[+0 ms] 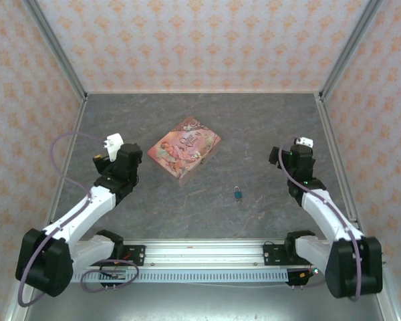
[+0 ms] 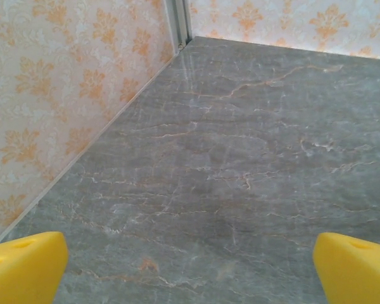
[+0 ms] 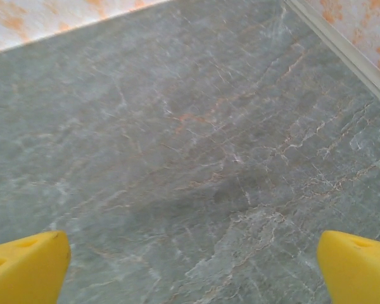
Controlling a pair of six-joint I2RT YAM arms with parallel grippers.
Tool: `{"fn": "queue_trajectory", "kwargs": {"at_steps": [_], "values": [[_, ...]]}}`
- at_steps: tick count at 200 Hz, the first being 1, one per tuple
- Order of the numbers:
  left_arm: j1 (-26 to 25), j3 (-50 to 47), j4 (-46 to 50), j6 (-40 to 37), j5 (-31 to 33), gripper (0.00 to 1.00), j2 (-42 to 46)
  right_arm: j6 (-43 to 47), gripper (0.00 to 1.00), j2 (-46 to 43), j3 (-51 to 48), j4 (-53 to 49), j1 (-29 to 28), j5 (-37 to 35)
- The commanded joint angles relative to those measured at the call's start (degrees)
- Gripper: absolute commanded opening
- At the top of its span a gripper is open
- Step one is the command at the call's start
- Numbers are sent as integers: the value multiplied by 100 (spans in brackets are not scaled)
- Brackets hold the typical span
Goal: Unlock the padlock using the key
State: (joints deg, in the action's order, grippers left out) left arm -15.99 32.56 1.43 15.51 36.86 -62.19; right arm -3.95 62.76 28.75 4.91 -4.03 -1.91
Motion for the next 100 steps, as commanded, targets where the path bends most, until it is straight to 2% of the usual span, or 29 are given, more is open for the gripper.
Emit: {"fn": "queue_trajectory", "kwargs": {"at_steps": [1, 25, 44, 61, 100], "values": [[158, -327, -921, -574, 79, 100, -55, 264, 99, 469, -162, 1388, 94, 72], [437, -752, -1696, -779, -477, 100, -47, 182, 99, 1209, -392, 2523, 183, 195], [666, -1046, -2193, -760, -877, 100, -85, 410, 99, 1532, -168, 2393, 233, 272], [859, -1409, -2900, -859, -1320, 100, -221, 763, 99, 1629, -272, 2873, 236, 431], [1154, -1669, -4062, -1086, -1906, 100, -582, 817, 99, 2474, -799, 4652, 284, 568]]}}
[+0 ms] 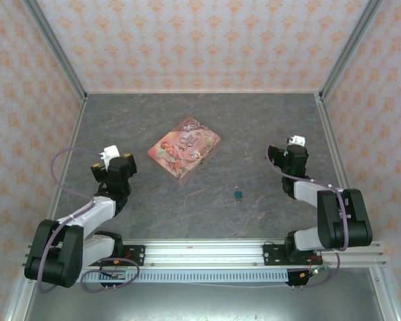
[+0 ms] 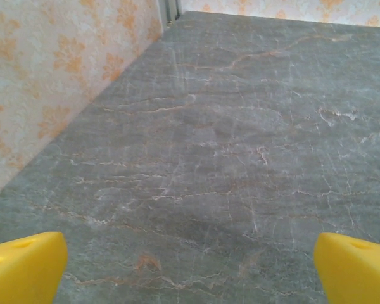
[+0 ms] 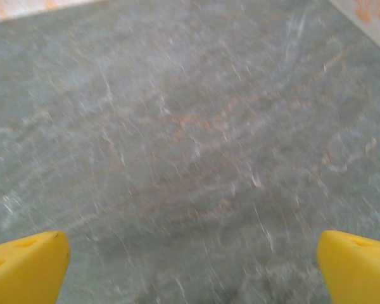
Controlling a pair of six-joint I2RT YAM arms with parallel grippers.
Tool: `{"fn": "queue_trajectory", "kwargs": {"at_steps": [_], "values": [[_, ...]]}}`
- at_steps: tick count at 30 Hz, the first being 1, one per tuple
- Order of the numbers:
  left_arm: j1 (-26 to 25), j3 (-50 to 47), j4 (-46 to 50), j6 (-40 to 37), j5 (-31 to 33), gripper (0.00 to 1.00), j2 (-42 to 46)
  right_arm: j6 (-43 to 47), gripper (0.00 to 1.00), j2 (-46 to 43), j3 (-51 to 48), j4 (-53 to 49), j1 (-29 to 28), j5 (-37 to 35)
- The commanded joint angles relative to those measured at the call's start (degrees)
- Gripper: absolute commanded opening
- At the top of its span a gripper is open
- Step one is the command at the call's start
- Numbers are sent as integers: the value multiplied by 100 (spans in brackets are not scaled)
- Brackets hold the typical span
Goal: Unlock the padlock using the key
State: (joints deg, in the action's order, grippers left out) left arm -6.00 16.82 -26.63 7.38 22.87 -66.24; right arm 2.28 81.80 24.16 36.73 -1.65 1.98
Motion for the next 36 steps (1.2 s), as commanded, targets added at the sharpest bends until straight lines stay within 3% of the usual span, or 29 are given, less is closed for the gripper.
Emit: {"fn": "queue_trajectory", "kwargs": {"at_steps": [1, 3, 9, 16, 36], "values": [[162, -98, -1278, -277, -536, 100, -192, 194, 99, 594, -346, 1535, 48, 179], [279, -164, -1713, -374, -861, 100, -370, 232, 99, 466, -140, 852, 51, 196], [560, -192, -3245, -281, -1236, 100, -1820, 26, 99, 535, 12, 692, 154, 31], [464, 637, -1782, -594, -1660, 100, -1911, 35, 99, 547, -7, 761, 156, 31], [314, 726, -1652, -731, -1495, 100, -1946, 53, 99, 531, -9, 740, 131, -4]]}}
